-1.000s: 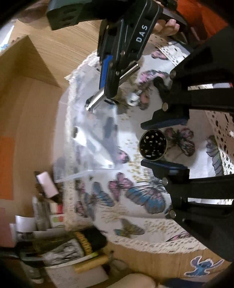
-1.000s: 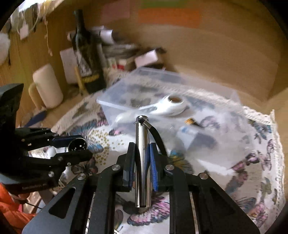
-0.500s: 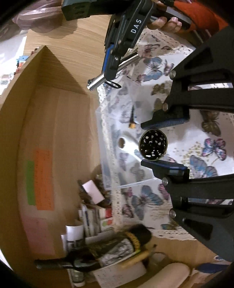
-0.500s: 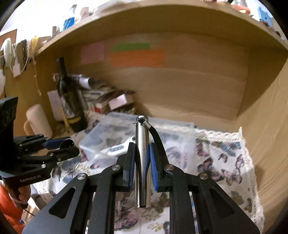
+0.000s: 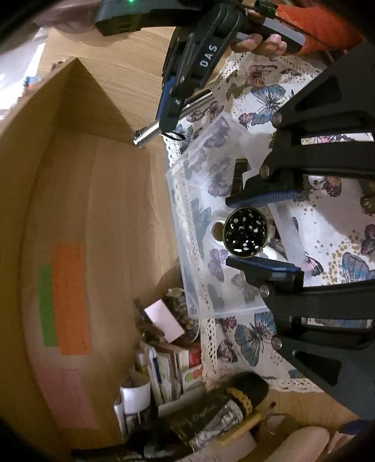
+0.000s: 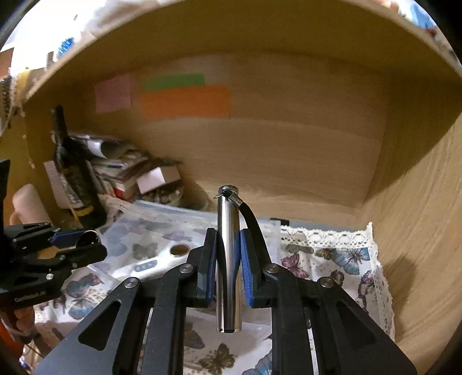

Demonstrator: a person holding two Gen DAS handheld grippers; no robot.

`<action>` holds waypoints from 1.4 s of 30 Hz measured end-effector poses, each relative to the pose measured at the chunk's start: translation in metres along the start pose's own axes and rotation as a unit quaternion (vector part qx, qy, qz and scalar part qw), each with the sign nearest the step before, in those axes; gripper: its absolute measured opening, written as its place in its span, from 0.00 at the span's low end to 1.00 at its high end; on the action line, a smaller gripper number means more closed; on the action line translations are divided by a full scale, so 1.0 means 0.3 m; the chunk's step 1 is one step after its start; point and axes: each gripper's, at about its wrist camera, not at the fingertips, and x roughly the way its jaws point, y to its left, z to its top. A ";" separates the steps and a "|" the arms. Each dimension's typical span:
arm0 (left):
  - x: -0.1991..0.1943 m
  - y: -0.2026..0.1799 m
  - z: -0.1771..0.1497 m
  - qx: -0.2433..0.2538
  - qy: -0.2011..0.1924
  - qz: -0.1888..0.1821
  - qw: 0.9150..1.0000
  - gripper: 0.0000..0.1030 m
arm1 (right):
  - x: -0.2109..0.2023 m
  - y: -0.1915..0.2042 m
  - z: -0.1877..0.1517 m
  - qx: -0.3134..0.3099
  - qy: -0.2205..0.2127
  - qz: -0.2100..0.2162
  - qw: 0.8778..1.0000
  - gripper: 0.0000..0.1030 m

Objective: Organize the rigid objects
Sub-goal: 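Place the grinder into the clear box with the left tool while the right tool drops the rod in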

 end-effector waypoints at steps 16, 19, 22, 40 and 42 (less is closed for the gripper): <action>0.229 -0.010 -0.016 0.008 0.081 -0.009 0.997 0.32 | 0.251 -0.023 -0.086 0.004 0.110 0.012 0.994 0.14; 0.252 -0.006 -0.019 0.005 0.090 -0.013 0.996 0.32 | 0.274 -0.018 -0.104 0.000 0.122 0.009 0.993 0.14; 0.263 -0.002 -0.016 0.002 0.091 -0.015 0.996 0.32 | 0.277 -0.008 -0.104 -0.008 0.123 0.011 0.992 0.14; 0.092 -0.020 0.005 0.009 0.034 -0.001 0.999 0.64 | 0.131 0.023 -0.059 -0.013 0.087 0.028 0.996 0.30; 0.053 -0.023 0.005 0.011 0.026 0.004 1.000 0.69 | 0.079 0.031 -0.054 -0.015 0.071 0.028 0.997 0.36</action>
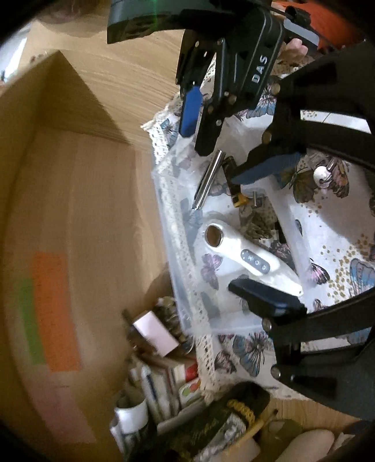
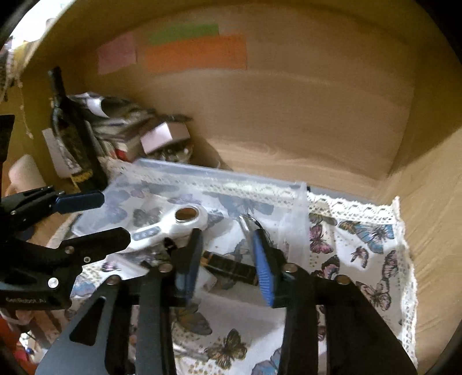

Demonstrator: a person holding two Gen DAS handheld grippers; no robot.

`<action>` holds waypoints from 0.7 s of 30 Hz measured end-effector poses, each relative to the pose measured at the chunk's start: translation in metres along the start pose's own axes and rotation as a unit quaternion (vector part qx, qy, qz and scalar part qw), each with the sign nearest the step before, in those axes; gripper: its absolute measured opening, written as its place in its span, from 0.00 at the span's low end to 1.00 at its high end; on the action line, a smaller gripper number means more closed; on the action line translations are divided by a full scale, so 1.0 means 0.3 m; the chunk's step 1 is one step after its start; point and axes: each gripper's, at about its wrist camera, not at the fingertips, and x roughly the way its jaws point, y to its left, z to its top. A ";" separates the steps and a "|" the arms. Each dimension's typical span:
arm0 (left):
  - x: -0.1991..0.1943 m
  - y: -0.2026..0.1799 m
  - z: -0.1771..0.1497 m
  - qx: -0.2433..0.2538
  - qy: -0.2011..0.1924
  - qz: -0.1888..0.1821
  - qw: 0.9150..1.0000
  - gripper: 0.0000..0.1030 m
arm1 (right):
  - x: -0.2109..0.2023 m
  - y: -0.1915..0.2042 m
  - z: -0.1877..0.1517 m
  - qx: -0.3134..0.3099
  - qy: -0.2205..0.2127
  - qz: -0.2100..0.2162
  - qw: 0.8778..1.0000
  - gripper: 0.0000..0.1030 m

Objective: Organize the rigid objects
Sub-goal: 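Place the grinder into the clear box with the left tool while the right tool drops the rod in, then grasp the keys with the right tool while the left tool grasps a black clip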

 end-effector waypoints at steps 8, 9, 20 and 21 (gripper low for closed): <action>-0.120 -0.005 -0.052 -0.005 -0.021 0.007 1.000 0.88 | -0.137 0.046 -0.042 -0.015 -0.037 -0.005 0.999 0.52; -0.126 -0.007 -0.068 -0.005 -0.017 0.008 1.000 0.89 | -0.146 0.048 -0.052 -0.015 -0.037 -0.004 0.999 0.53; -0.060 -0.073 -0.299 -0.020 0.083 -0.019 0.996 0.91 | -0.136 0.050 -0.188 -0.002 0.002 -0.011 1.000 0.65; -0.051 -0.084 -0.316 -0.019 0.094 -0.026 0.995 0.91 | -0.131 0.048 -0.198 -0.001 0.007 -0.012 1.000 0.66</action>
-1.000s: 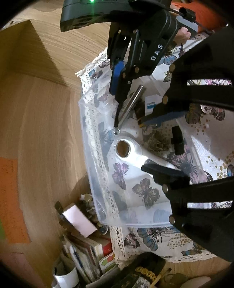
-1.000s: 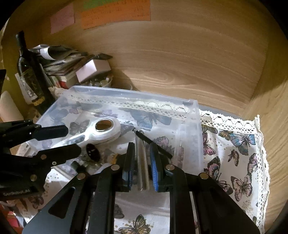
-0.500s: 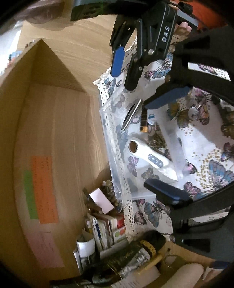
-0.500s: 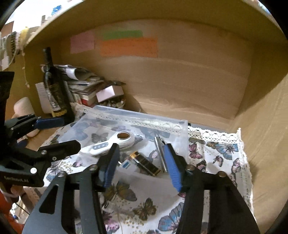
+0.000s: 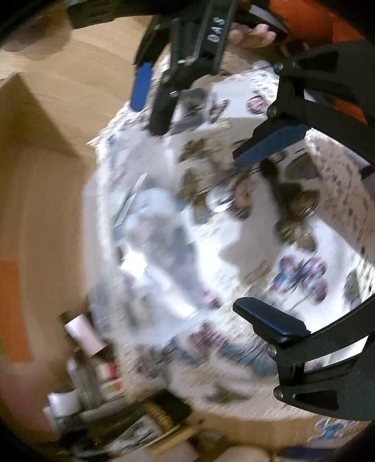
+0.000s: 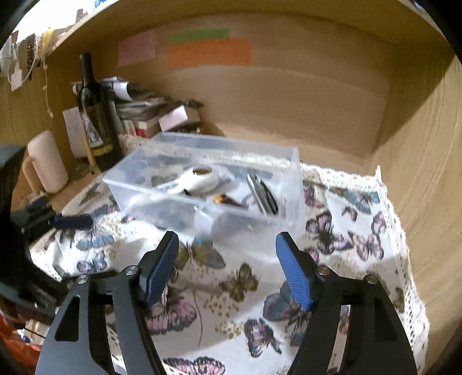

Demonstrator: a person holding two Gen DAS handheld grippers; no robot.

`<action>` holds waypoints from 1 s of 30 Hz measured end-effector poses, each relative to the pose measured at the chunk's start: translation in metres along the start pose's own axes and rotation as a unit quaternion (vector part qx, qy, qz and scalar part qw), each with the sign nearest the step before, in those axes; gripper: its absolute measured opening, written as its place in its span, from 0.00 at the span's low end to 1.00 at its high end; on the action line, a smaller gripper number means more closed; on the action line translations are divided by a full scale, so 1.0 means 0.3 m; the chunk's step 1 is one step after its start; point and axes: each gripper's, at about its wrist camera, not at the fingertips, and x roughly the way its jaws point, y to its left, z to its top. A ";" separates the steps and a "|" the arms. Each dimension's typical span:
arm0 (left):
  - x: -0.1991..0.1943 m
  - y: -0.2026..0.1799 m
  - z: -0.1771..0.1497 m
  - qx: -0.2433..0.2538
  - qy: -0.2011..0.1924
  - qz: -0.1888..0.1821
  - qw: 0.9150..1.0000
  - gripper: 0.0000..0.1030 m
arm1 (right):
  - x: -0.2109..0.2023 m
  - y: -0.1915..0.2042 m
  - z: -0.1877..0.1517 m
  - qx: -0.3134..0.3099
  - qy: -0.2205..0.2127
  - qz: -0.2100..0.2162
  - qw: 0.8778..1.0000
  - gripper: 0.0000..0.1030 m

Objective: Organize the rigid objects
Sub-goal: 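Grasp the keys with the right tool while the left tool grasps a black clip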

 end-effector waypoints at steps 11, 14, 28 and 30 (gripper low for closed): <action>0.100 -0.054 -0.064 -0.020 0.027 -0.001 0.999 0.91 | 0.045 0.004 -0.097 0.003 0.044 -0.001 0.999 0.81; 0.105 -0.061 -0.066 -0.010 0.015 0.010 1.000 0.80 | 0.074 0.009 -0.111 0.009 0.062 0.006 0.998 0.82; 0.025 0.079 -0.108 -0.039 -0.007 0.006 0.999 0.58 | 0.224 0.106 -0.116 0.016 0.131 0.016 0.991 0.82; 0.018 0.098 -0.115 -0.044 -0.010 0.005 0.999 0.58 | 0.237 0.117 -0.112 0.020 0.130 0.003 0.991 0.82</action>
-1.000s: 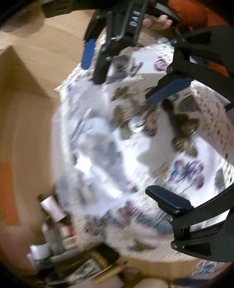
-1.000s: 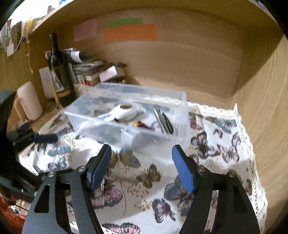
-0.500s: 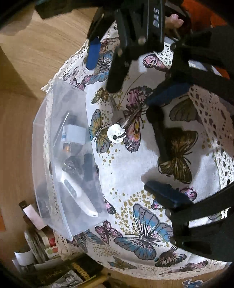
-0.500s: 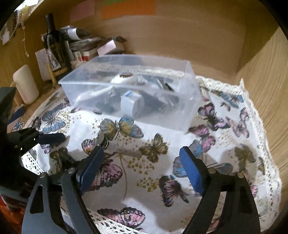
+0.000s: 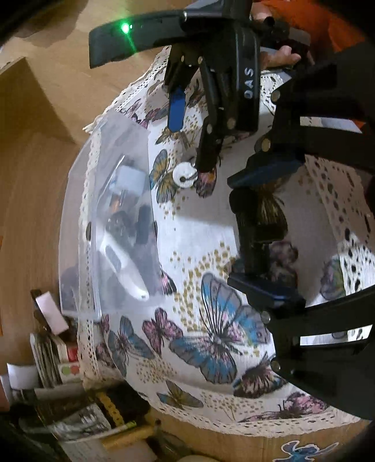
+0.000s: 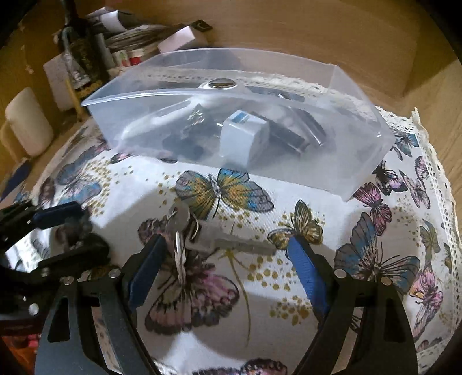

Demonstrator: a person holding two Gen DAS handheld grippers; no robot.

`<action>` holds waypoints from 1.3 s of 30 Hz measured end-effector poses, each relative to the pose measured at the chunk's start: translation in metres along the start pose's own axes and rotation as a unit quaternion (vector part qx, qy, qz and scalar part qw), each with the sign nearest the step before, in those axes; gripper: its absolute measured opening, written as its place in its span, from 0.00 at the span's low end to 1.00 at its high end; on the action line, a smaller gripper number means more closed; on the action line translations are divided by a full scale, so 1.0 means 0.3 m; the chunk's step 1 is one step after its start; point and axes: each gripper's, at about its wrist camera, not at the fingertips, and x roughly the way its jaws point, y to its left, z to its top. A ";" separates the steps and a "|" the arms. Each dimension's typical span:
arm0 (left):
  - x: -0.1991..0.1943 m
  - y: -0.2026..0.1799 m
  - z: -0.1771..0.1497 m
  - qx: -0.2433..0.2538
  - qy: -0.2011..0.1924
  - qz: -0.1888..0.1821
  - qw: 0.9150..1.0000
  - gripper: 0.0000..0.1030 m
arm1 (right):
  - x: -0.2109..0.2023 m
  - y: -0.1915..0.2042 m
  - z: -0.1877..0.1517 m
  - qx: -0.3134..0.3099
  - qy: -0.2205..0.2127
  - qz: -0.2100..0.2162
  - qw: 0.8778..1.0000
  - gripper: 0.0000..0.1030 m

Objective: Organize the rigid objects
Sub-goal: 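Grasp the keys with the right tool while the left tool grasps a black clip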

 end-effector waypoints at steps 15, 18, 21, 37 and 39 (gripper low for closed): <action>-0.054 0.010 0.054 0.000 -0.040 -0.020 0.999 0.58 | -0.022 0.010 -0.011 -0.005 -0.018 -0.002 1.000 0.16; -0.061 0.015 0.054 -0.001 -0.042 -0.016 0.999 0.58 | -0.037 0.013 -0.008 -0.009 -0.014 0.022 1.000 0.20; -0.060 0.025 0.055 -0.005 -0.040 -0.015 0.999 0.58 | -0.031 0.023 0.011 -0.025 -0.015 0.018 0.999 0.44; -0.077 0.057 0.077 -0.018 -0.054 -0.006 0.998 0.58 | 0.039 0.067 0.075 -0.071 -0.015 0.052 0.996 0.21; -0.083 0.050 0.082 -0.015 -0.057 -0.004 0.998 0.58 | 0.015 0.067 0.060 -0.067 -0.026 0.050 0.996 0.21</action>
